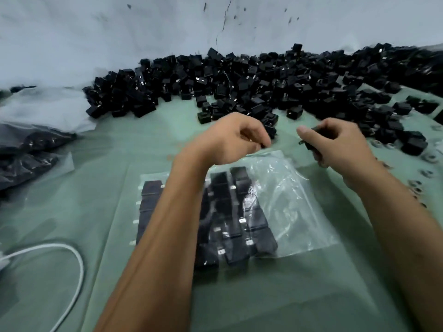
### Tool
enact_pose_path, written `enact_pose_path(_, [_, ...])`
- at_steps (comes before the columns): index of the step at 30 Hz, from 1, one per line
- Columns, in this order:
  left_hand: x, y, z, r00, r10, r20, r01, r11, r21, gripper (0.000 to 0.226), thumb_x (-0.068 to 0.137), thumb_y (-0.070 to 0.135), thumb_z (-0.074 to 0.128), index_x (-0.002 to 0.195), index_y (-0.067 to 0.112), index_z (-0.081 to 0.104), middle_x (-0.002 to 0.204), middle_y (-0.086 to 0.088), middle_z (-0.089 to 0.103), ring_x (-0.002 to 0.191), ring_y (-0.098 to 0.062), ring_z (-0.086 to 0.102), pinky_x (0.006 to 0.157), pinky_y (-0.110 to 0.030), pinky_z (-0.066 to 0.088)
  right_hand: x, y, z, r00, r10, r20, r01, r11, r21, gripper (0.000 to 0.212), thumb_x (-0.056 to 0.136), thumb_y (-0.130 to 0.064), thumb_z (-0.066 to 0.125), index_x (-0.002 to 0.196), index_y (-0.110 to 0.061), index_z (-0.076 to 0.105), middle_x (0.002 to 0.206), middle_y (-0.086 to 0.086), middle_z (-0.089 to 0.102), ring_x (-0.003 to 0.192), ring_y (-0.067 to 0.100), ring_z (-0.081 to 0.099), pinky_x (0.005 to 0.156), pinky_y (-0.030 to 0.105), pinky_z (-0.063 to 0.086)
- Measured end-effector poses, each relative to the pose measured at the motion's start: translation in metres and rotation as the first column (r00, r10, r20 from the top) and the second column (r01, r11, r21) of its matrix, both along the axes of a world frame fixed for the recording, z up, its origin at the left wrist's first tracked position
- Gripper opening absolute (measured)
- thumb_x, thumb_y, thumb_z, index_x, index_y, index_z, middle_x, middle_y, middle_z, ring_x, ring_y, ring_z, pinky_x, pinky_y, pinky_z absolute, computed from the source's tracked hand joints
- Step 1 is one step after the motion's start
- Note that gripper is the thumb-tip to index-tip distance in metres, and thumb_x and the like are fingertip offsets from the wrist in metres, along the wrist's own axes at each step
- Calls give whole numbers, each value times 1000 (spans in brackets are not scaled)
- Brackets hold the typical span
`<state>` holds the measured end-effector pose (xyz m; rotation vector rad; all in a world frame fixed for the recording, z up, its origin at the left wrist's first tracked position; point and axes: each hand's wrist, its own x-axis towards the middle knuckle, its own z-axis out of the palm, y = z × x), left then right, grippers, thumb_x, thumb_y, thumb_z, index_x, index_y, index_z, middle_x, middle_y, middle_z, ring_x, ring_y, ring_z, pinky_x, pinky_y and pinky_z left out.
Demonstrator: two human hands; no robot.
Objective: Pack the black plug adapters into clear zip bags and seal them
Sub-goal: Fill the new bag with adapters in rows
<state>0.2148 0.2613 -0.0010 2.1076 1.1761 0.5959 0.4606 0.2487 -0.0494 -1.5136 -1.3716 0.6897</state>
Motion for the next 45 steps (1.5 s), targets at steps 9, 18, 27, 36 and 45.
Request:
enact_pose_path(9, [43,-10,-17,958,-189,-214,193,981,-4,42,94,7,66,105,47,73,140,7,45,140,-16,27,123,-42,19,15,-28,-10,940,340,-36,-341,924,-174,19,93,-28,70,89,-11,76,66,5,66,54,11,58,49,20,46])
enact_pose_path(18, [35,-14,-4,931,-333,-149,315,940,-132,27,74,30,90,93,44,77,149,6,43,149,1,22,124,-45,20,18,-37,-5,692,701,-172,-721,658,-219,21,87,-9,75,104,3,75,97,24,75,82,29,72,67,28,58])
enact_pose_path(27, [47,-20,0,905,-405,-127,384,909,-161,28,73,21,91,81,44,77,150,10,46,143,5,30,124,-44,18,2,-42,-6,577,813,-77,-789,531,-309,14,82,-13,86,94,-9,81,93,13,78,85,33,75,79,35,59])
enact_pose_path(36, [47,-20,2,893,-436,-116,417,895,-158,26,75,20,90,81,41,76,142,7,55,144,4,31,123,-39,21,-7,-46,-4,491,860,-135,-829,415,-374,5,84,-14,83,88,-16,80,86,12,77,78,31,76,74,32,61])
enact_pose_path(45, [47,-17,-1,882,-461,-94,444,882,-156,24,75,18,90,80,37,77,117,16,66,144,2,34,123,-47,23,-12,-48,-4,487,858,-165,-828,393,-399,11,82,-13,85,91,-11,78,90,14,77,82,37,75,74,39,62])
